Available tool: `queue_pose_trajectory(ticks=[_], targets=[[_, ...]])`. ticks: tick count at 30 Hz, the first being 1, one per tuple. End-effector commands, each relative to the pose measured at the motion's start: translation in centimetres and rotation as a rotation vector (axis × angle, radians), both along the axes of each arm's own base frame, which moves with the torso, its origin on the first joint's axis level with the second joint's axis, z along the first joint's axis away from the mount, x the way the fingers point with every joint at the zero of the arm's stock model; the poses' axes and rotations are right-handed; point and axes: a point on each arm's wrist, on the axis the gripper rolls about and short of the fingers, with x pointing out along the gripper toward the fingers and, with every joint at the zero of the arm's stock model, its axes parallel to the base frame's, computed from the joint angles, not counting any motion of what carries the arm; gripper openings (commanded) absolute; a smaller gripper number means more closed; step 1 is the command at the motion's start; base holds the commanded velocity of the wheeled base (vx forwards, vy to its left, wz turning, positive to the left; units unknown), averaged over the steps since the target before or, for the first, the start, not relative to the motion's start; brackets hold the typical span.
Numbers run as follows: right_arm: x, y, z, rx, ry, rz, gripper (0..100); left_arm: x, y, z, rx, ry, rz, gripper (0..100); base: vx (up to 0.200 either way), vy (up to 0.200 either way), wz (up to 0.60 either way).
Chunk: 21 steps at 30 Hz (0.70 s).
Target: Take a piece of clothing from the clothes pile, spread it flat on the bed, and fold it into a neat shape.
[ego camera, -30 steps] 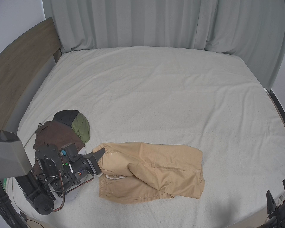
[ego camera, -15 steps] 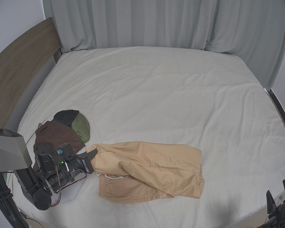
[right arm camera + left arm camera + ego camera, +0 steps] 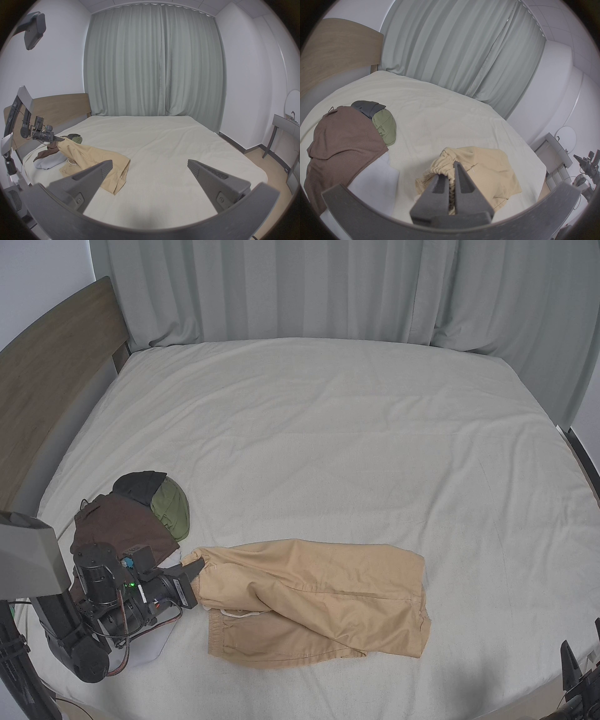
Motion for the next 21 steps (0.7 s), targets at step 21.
queue_pose_trajectory(ticks=[21], targets=[[0.0,0.01,-0.3,-0.001,-0.02,-0.003,100,-0.05,-0.15,-0.01,0.0,0.0,-0.006,0,0.0,0.0,0.0]])
